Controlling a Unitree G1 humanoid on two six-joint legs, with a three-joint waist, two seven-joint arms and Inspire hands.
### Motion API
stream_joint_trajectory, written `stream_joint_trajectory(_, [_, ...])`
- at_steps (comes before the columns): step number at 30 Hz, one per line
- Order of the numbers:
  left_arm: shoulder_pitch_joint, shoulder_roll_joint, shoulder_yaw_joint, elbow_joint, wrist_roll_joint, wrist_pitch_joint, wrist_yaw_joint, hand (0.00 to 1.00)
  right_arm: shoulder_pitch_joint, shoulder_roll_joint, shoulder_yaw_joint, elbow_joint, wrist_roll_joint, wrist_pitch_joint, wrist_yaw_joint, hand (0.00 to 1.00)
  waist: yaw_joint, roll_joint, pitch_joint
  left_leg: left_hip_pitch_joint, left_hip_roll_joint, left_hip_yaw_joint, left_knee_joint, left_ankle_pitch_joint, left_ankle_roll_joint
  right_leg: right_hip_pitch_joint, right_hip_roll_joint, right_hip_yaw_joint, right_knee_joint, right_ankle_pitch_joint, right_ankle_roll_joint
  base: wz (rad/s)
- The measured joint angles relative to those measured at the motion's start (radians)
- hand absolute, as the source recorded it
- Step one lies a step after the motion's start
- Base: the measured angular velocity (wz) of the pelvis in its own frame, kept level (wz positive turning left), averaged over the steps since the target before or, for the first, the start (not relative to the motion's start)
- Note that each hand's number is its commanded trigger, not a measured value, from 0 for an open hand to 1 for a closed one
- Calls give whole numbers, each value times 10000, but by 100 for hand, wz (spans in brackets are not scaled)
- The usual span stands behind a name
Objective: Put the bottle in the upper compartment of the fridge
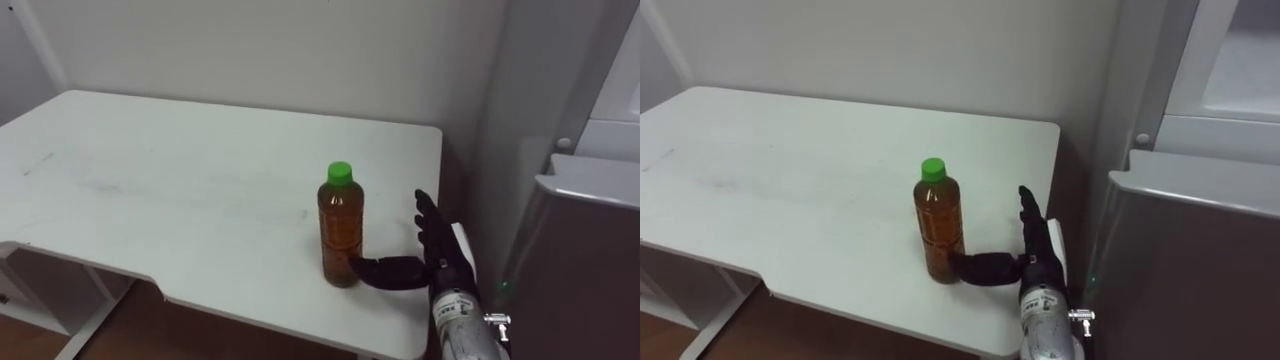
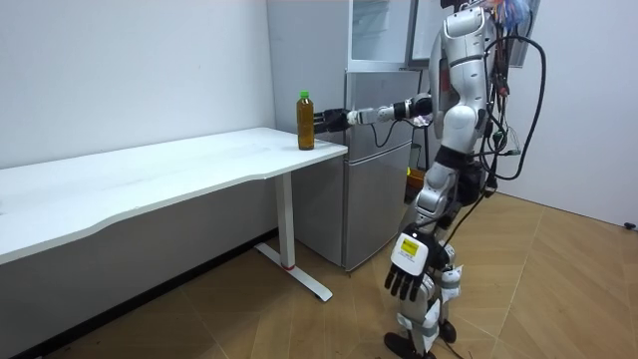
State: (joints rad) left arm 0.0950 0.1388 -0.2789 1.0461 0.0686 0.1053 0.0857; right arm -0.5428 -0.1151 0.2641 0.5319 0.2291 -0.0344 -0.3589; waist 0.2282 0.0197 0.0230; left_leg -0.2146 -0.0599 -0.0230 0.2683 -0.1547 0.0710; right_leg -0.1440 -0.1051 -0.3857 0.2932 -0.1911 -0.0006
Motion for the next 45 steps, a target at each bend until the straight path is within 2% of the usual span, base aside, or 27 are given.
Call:
stream_joint_trajectory(5, [-109,3,-11,248,-203,-25,12,0,-309,26,253,-2,61,0,363,0,28,-32,16,-17,-1,12,2,9,0,-61,-5,-15,139,-1,0,0])
stream_joint_trajectory(13, [-168,37,-9,350,-413,-132,199,0,-492,41,331,-3,77,0,923,0,184,-233,45,-40,-30,1,66,21,20,-30,-16,-1,162,-2,0,0])
stream_joint_trajectory(22, [-120,71,-192,366,-808,-236,306,0,-491,46,427,1,72,0,1333,0,237,-246,42,2,-81,-47,65,69,57,16,-142,-52,225,-4,2,2])
stream_joint_trajectory(33, [-109,66,-205,347,-784,-248,393,0,-488,38,419,90,60,2,1667,0,212,-288,94,-34,-109,-108,145,92,60,20,-154,-45,284,-18,12,2])
stream_joint_trajectory(39, [43,88,-221,42,-799,-251,383,0,-487,-36,388,1113,440,0,1705,0,206,-257,111,-229,-151,-208,261,104,85,-32,-193,-255,195,-29,19,7])
stream_joint_trajectory(40, [61,88,-224,43,-856,-257,380,0,-486,-99,389,1424,572,-31,1723,0,266,-258,111,-313,-160,-207,285,108,92,-162,-218,-252,318,-38,23,3])
stream_joint_trajectory(43, [78,90,-313,43,-1001,-271,382,0,-514,-228,360,1602,716,-541,1734,0,262,-243,110,-551,-190,-209,377,114,99,-442,-304,-236,552,-97,9,0])
stream_joint_trajectory(45, [67,85,-385,36,-1079,-334,395,0,-558,-313,348,1675,738,-662,1731,0,265,-218,120,-654,-200,-221,439,114,99,-551,-323,-233,672,-124,-3,4])
